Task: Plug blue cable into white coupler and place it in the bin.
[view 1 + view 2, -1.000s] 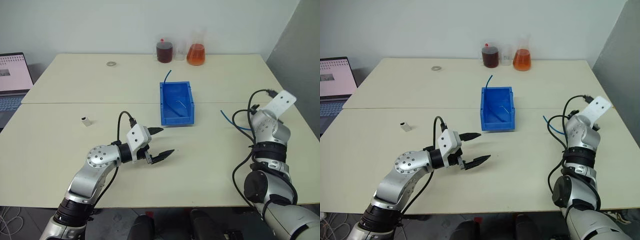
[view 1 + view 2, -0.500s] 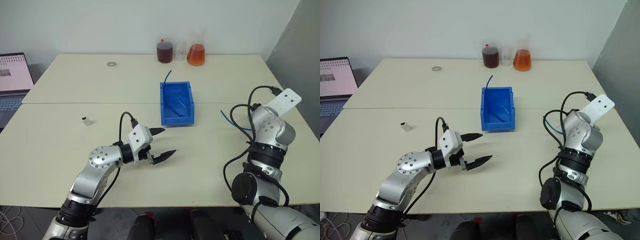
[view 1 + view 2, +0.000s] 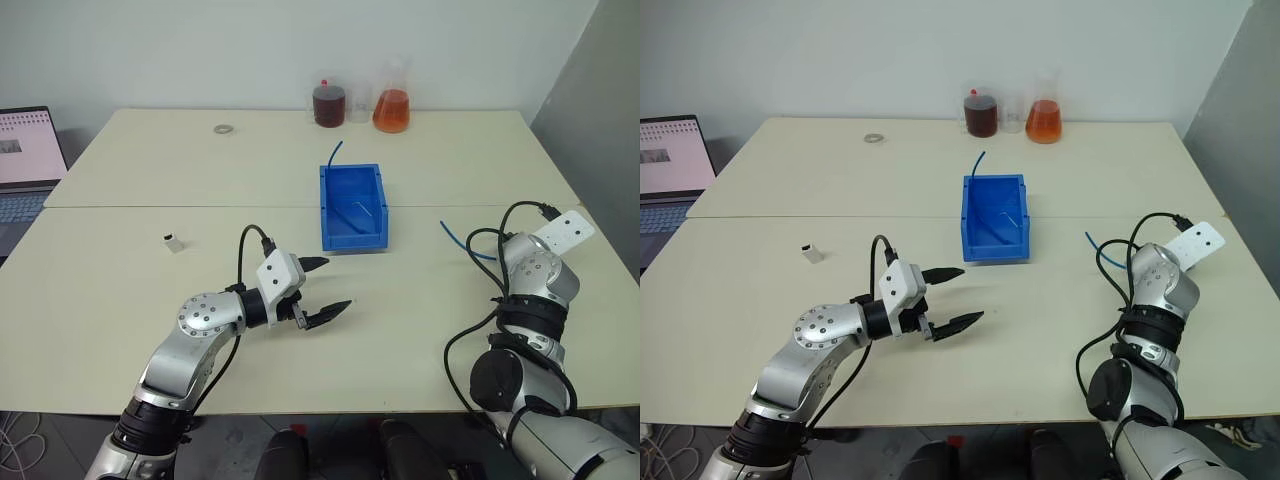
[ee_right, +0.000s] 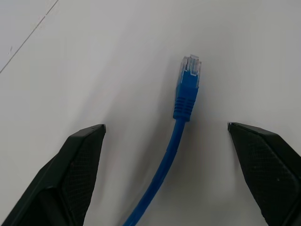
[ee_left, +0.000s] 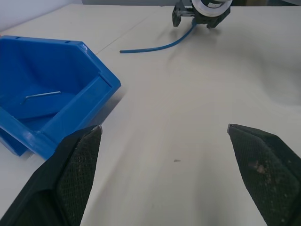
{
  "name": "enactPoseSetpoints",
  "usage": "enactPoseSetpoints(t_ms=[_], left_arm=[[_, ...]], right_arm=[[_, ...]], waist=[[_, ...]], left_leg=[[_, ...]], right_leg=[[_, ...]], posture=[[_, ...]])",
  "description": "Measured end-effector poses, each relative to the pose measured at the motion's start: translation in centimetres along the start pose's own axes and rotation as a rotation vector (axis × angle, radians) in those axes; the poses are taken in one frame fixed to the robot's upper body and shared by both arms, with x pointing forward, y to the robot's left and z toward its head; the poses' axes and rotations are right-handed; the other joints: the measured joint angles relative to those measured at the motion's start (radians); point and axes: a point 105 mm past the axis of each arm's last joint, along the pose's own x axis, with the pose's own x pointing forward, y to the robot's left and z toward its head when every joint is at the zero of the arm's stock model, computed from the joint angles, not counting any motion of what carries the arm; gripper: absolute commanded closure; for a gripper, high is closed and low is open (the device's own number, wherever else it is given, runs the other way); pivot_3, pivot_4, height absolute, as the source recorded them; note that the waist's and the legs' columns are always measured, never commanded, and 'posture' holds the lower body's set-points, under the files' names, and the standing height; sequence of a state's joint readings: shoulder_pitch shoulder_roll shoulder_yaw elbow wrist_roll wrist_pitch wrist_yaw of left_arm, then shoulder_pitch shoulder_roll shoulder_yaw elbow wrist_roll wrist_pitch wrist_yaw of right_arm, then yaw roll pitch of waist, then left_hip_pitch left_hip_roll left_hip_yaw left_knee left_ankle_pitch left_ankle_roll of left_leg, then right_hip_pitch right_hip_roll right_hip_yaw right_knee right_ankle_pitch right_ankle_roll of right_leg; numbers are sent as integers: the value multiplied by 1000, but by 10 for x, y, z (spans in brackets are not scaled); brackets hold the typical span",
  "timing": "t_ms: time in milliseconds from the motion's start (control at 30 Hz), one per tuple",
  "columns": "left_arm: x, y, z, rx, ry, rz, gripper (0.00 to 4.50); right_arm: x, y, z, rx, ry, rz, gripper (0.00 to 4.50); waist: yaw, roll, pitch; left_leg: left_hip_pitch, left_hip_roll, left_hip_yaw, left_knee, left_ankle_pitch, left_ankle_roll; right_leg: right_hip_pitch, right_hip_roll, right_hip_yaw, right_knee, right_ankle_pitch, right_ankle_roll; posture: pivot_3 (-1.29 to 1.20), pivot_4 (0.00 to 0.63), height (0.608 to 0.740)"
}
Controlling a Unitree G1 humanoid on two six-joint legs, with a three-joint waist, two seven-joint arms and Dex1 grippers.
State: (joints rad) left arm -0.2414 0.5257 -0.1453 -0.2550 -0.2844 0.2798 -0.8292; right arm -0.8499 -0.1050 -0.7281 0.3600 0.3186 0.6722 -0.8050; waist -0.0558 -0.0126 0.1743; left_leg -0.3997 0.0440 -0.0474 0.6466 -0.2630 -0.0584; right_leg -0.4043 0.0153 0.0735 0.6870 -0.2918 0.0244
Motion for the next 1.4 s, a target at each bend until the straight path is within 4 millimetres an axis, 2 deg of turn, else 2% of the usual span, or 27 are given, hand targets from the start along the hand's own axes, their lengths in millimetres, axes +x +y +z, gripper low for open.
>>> enactPoseSetpoints(t_ms=[233,467,767,933,1000,1167,1300,1400], left_arm=[[-1,1,1,14,6,5,0],[-1,1,1,18,9,6,0],[-1,1,1,17,12,6,0],[-1,0,1,21,16,-9,0],[-4,-4,0,38,27,-44,0],[-15,-10,-6,62,73,-120,0],[-25,-20,-10,44,83,-187,0],[-28,-30,-10,35,78,-212,0]], right_arm=[[2,-1,0,34,1,-6,2697],[4,-5,0,39,5,-25,4401],[3,-5,0,26,6,-7,4446],[-6,21,-1,-123,35,232,4446],[-12,26,6,-264,5,343,4446],[-26,31,42,-545,-103,554,4446],[-53,44,41,-889,-91,897,4446],[-71,39,23,-1173,-74,1121,4446]], waist=[[-3,-1,0],[-5,0,0],[-5,0,0],[-5,2,1],[-3,3,2],[5,5,3],[2,6,3],[2,6,3]], left_leg=[[1,0,0,0,0,0],[2,0,0,0,0,1],[2,0,0,0,1,1],[1,0,0,-1,1,1],[0,0,0,-1,1,1],[-1,0,1,-1,0,1],[-1,1,0,-2,0,2],[-1,1,0,-2,0,2]], right_leg=[[0,0,0,2,0,0],[0,1,1,3,0,0],[0,1,1,3,0,0],[-1,1,1,3,0,0],[-1,1,0,2,0,0],[-1,0,1,-2,0,0],[-1,1,0,-5,0,0],[-1,1,0,-6,0,0]], posture=[[0,150,740],[0,150,740],[0,150,740],[0,150,740],[0,150,740],[0,150,740],[0,150,740],[0,150,740]])
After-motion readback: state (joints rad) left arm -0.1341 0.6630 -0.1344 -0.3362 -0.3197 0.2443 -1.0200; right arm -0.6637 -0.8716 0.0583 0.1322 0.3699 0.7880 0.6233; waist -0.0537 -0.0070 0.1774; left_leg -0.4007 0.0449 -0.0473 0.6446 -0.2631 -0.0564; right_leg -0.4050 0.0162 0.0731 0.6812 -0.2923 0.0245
